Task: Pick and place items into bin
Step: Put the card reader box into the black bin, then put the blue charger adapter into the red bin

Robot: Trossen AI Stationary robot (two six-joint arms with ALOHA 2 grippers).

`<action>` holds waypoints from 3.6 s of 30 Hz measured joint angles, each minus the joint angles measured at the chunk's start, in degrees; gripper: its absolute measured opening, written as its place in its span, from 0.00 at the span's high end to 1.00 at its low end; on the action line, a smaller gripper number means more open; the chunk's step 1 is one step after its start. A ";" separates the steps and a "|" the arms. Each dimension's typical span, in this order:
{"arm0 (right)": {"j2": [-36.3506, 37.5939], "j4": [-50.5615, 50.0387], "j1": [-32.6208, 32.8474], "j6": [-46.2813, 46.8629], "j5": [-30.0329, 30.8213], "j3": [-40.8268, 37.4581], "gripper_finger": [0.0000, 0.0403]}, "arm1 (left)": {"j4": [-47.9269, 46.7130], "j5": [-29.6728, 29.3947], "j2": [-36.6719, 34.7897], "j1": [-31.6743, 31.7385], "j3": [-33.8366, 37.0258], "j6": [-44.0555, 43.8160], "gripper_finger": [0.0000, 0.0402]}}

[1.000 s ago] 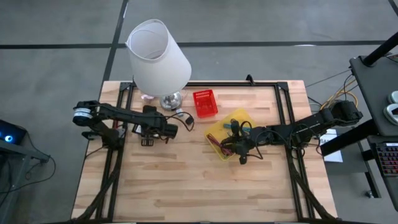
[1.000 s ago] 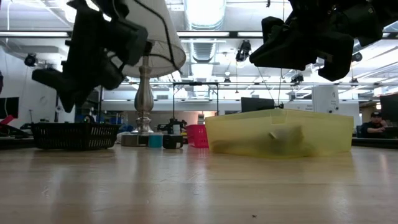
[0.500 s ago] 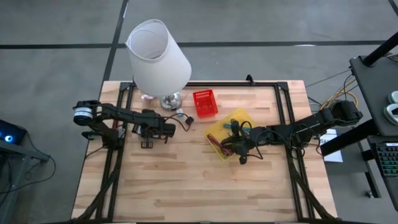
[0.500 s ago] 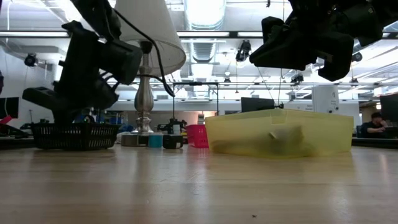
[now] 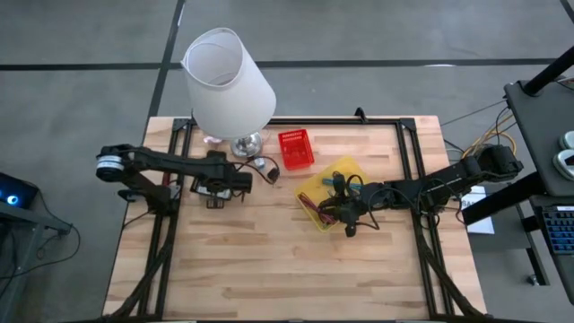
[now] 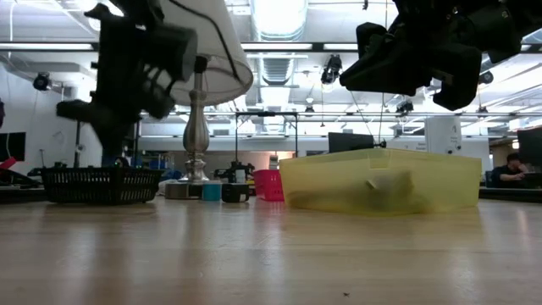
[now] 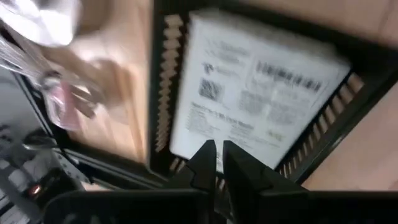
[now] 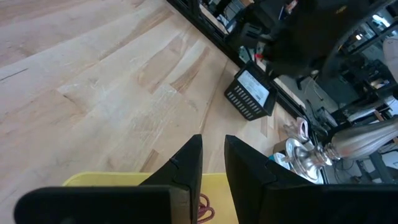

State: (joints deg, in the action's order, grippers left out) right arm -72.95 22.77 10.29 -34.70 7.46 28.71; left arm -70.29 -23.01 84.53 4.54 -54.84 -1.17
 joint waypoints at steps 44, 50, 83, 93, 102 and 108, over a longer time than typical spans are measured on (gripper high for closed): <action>0.00 -0.33 -0.23 -0.02 0.00 0.00 0.86 | 46.19 -8.48 7.26 10.09 0.57 6.07 0.40; 0.00 -0.40 -0.23 -0.02 0.00 0.00 0.86 | 48.42 -1.36 7.26 13.23 0.84 8.21 0.40; 0.00 -1.52 -0.23 -0.02 0.00 0.00 0.86 | 51.84 8.01 7.22 17.00 5.79 7.49 0.40; 0.01 -1.46 -0.23 -0.02 0.00 0.00 0.86 | 56.37 8.23 7.22 17.00 5.80 7.69 0.40; 0.00 -1.47 -0.21 -0.02 0.00 0.00 0.86 | 56.69 8.22 7.22 16.99 7.15 7.80 0.55; 0.00 -1.47 -0.22 -0.02 0.00 0.00 0.86 | 61.62 8.09 7.17 16.98 9.07 7.82 0.70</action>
State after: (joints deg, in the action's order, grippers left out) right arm -72.95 21.30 10.07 -34.72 7.46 28.71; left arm -8.68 -14.92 91.70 21.52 -45.77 6.66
